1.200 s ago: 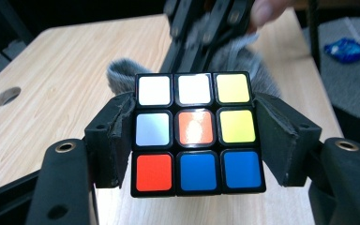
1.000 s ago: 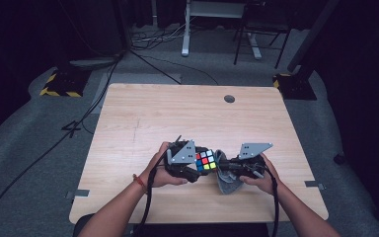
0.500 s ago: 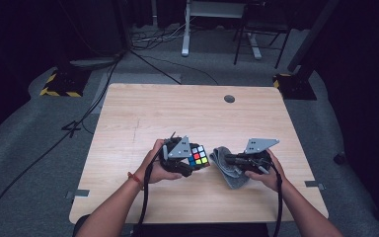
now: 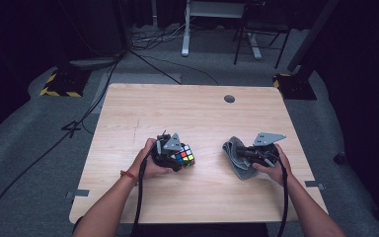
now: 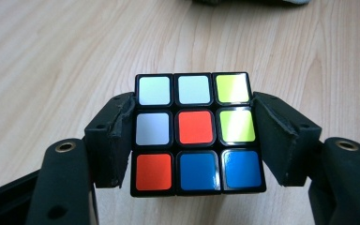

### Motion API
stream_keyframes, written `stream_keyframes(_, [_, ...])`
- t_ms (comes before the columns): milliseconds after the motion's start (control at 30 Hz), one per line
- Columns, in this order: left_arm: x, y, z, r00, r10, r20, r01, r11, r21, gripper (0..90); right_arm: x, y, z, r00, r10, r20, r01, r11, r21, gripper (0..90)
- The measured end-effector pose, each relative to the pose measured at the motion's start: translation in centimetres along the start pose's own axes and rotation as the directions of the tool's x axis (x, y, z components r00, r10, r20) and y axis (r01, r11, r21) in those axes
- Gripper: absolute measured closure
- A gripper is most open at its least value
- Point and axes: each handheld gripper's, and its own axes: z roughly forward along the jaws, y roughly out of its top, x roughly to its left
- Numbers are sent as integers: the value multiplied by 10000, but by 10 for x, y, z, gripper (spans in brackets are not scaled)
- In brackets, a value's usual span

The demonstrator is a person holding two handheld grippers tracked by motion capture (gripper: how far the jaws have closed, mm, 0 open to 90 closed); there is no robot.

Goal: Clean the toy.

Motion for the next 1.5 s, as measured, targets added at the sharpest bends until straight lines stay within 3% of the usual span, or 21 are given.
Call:
stream_keyframes(133, [2,-1,0,9999,-89,127,89,9999,-74,342,-4,-6,7,10000,66,48,-67,9997,252,814])
stream_keyframes(300, [5,-7,2,9972,-538,516,552,9981,-277,341,-6,-12,13,9998,177,14,-177,9980,614,804])
stream_keyframes(567, [6,-8,2,9957,-641,675,663,9973,-313,328,-7,-13,14,9996,293,-26,-291,9975,645,761])
stream_keyframes(700, [4,-7,1,9968,-538,595,545,9985,-108,290,-6,-11,12,9998,201,-1,-200,9978,639,716])
stream_keyframes(767, [2,-5,-3,9990,-299,324,301,9995,-69,268,-5,-10,11,9999,163,11,-163,9980,605,676])
stream_keyframes(933, [-1,-5,-6,9992,-356,202,355,9994,50,178,0,-4,8,9999,-75,87,69,9979,643,582])
stream_keyframes(1200, [1,-10,-14,9987,-507,-75,508,9987,70,157,4,3,5,9996,-188,197,172,9970,760,441])
stream_keyframes(1500, [-9,-2,-19,9976,204,-659,-177,9990,405,163,8,11,3,9989,-305,358,268,9946,1000,293])
